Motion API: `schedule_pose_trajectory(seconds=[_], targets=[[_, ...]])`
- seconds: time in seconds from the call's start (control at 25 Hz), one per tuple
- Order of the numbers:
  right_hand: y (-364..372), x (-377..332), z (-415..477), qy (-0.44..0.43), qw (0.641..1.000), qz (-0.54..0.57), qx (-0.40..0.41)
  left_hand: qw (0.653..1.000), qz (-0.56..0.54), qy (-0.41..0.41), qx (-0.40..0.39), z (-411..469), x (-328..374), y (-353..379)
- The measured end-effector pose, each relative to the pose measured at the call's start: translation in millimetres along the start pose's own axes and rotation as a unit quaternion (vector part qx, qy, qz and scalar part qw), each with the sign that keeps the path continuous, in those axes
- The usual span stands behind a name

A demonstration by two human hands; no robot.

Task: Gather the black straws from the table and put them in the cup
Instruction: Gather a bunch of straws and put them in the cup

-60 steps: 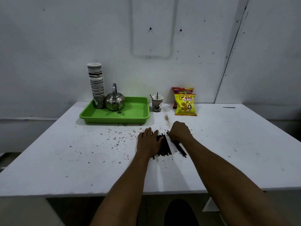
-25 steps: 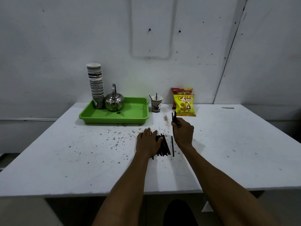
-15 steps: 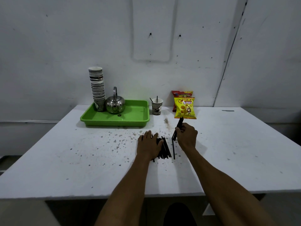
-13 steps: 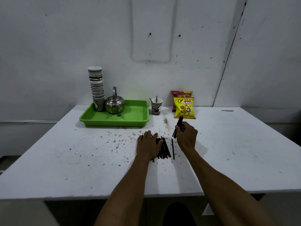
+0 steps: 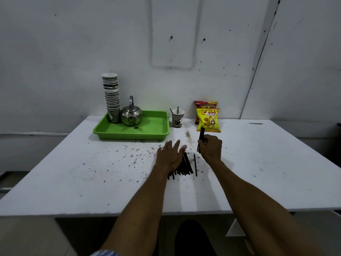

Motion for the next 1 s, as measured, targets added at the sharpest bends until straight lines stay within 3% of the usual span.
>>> schedule_pose_trajectory(seconds=[0.28, 0.48, 0.6, 0.76, 1.0], targets=[[3.1, -20.3, 25.2, 0.007, 0.996, 0.085, 0.008, 0.999, 0.030, 0.033, -0.006, 40.8, 6.4, -23.8], [24.8, -46.8, 77.0, -0.007, 0.994, 0.104, 0.028, 0.988, -0.128, 0.029, 0.085, 102.7, 15.6, -43.0], [53.3, -62.7, 125.7, -0.034, 0.995, 0.091, 0.023, 0.979, -0.146, 0.017, 0.144, 152.8, 7.5, -49.1], [91.6, -72.4, 178.8, -0.048, 0.992, 0.117, 0.017, 0.967, -0.193, -0.036, 0.164, 210.9, -15.6, -43.2], [134.5, -76.6, 212.9, -0.058, 0.990, 0.131, 0.012, 0.943, -0.265, -0.011, 0.201, 253.2, -20.4, -33.9]])
Point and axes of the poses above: each hand's wrist, its own z-axis towards the middle knuckle, its own y-axis out of the palm, x = y × z, the point moved 10 cm from there along z, towards the middle knuckle, and after that the axes turned 7 degrees about x, right-handed, at the moved point
